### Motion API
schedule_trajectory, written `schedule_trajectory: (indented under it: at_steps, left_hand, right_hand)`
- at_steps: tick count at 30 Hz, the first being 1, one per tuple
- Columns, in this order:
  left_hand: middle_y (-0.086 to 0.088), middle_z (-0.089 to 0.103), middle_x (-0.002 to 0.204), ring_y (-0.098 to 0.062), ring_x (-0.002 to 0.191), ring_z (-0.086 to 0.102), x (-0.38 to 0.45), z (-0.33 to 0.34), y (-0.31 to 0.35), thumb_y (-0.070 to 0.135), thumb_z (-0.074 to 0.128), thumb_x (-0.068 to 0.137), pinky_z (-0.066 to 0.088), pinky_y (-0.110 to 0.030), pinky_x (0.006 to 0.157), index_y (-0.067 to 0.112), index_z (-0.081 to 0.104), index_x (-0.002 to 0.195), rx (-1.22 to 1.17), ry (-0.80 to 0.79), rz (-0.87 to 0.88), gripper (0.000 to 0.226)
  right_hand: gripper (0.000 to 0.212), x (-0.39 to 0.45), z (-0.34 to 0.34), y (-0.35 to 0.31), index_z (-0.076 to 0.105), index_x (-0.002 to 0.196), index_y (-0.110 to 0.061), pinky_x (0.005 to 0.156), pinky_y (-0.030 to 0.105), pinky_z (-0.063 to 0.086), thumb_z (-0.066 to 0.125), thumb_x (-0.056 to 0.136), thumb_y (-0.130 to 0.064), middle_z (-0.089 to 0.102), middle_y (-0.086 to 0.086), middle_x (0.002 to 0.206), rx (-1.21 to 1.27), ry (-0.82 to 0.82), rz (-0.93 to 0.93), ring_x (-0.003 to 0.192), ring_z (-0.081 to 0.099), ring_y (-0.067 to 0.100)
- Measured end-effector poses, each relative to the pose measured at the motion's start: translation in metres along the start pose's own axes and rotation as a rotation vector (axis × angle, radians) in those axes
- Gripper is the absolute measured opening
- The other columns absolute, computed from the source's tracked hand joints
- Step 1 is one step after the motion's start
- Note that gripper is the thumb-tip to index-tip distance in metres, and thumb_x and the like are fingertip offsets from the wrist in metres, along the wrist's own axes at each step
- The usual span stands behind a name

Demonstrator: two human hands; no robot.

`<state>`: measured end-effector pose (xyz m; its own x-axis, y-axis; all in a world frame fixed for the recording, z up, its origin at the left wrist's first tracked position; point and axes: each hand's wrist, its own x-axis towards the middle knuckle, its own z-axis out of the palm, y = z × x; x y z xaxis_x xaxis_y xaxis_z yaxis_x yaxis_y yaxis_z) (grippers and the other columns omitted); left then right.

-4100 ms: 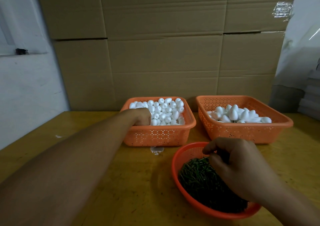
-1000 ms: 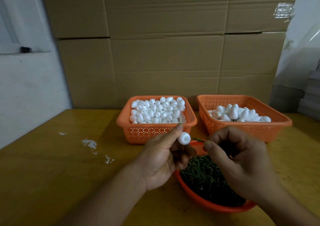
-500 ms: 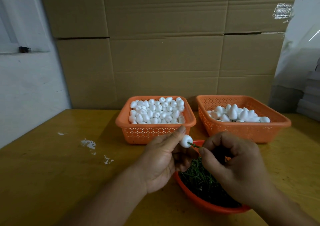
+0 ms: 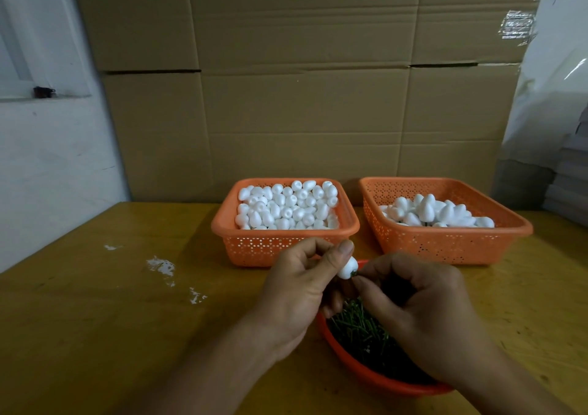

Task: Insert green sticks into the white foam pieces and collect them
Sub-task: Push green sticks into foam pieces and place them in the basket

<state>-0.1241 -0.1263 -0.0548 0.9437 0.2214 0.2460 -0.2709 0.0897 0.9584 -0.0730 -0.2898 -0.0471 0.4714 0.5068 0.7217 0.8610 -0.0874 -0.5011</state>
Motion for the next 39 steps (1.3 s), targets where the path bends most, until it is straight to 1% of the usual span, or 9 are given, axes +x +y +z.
schedule_trajectory:
  at_steps: [3,5,9,11,25,30,33,36,39]
  left_hand:
    - [-0.009,0.063,0.063,-0.013,0.045,0.05,0.0006,-0.0014,-0.0015,0.056,0.079,0.077,0.038,-0.021,0.043,0.011,0.066,0.086,0.063,0.018,0.055,0.048]
    - [-0.007,0.063,0.061,-0.012,0.045,0.05,0.0015,-0.0016,-0.0017,0.057,0.076,0.075,0.038,-0.021,0.043,0.015,0.068,0.082,0.095,0.023,0.087,0.043]
    - [-0.003,0.063,0.066,-0.011,0.052,0.052,0.0011,-0.0021,-0.0003,0.051,0.069,0.083,0.042,-0.02,0.049,0.02,0.074,0.082,0.114,-0.042,0.146,0.031]
    - [-0.001,0.064,0.068,-0.01,0.055,0.053,-0.0004,-0.0023,0.0006,0.047,0.068,0.084,0.042,-0.019,0.051,0.021,0.076,0.087,0.093,-0.073,0.145,0.027]
    - [0.011,0.055,0.063,-0.003,0.058,0.049,-0.0041,0.0008,0.0015,0.049,0.058,0.093,0.041,-0.015,0.055,0.022,0.067,0.088,0.245,-0.072,0.243,0.028]
    - [0.018,0.059,0.063,0.004,0.059,0.054,-0.0052,0.0043,0.004,0.043,0.058,0.095,0.042,-0.011,0.058,0.033,0.066,0.084,0.279,-0.084,0.296,0.017]
    - [0.015,0.058,0.062,0.001,0.059,0.053,-0.0052,0.0036,0.0021,0.047,0.061,0.093,0.043,-0.013,0.057,0.03,0.068,0.086,0.266,-0.07,0.286,0.02]
    - [0.011,0.056,0.061,-0.005,0.055,0.051,-0.0043,0.0023,0.0011,0.051,0.063,0.09,0.042,-0.014,0.054,0.028,0.07,0.088,0.24,-0.053,0.244,0.024]
    - [0.007,0.056,0.062,-0.006,0.055,0.051,-0.0034,0.0017,0.0003,0.055,0.062,0.09,0.042,-0.016,0.052,0.03,0.07,0.091,0.216,-0.052,0.231,0.026]
  right_hand:
    - [0.017,-0.0009,0.0013,0.0023,0.075,0.082,-0.029,0.049,0.008,0.042,0.08,0.082,-0.013,0.07,-0.022,0.071,-0.045,0.01,0.052,0.055,0.064,0.002]
    - [0.015,-0.002,0.0028,0.0038,0.075,0.082,-0.029,0.048,0.005,0.037,0.079,0.082,-0.015,0.068,-0.022,0.068,-0.055,0.005,0.072,0.052,0.062,0.001]
    - [0.004,-0.0019,0.0025,0.0025,0.074,0.083,-0.032,0.046,0.006,0.038,0.073,0.085,-0.028,0.069,-0.021,0.069,-0.024,0.024,0.094,0.05,0.061,0.003]
    - [0.007,-0.0014,0.0014,0.0017,0.073,0.083,-0.032,0.046,0.005,0.036,0.067,0.085,-0.034,0.068,-0.023,0.067,0.001,0.043,0.105,0.048,0.06,0.001]
    - [0.011,-0.0034,0.0041,0.003,0.074,0.078,-0.03,0.042,0.014,0.038,0.069,0.084,-0.037,0.067,-0.007,0.059,0.11,0.05,0.144,0.043,0.054,0.007]
    - [0.014,-0.0035,0.0042,0.004,0.074,0.079,-0.029,0.041,0.019,0.04,0.069,0.082,-0.042,0.068,0.002,0.061,0.156,0.042,0.186,0.043,0.055,0.01]
    - [0.016,-0.0021,0.0021,0.0035,0.074,0.079,-0.029,0.042,0.018,0.041,0.069,0.08,-0.043,0.068,0.003,0.062,0.206,0.029,0.206,0.045,0.056,0.009]
    - [0.017,0.0006,0.0001,0.003,0.074,0.08,-0.03,0.044,0.022,0.046,0.068,0.079,-0.046,0.071,0.004,0.067,0.226,0.008,0.218,0.05,0.062,0.014]
    - [0.013,0.0025,-0.0007,0.005,0.074,0.08,-0.03,0.047,0.018,0.045,0.069,0.079,-0.043,0.071,0.003,0.067,0.233,0.013,0.248,0.051,0.061,0.01]
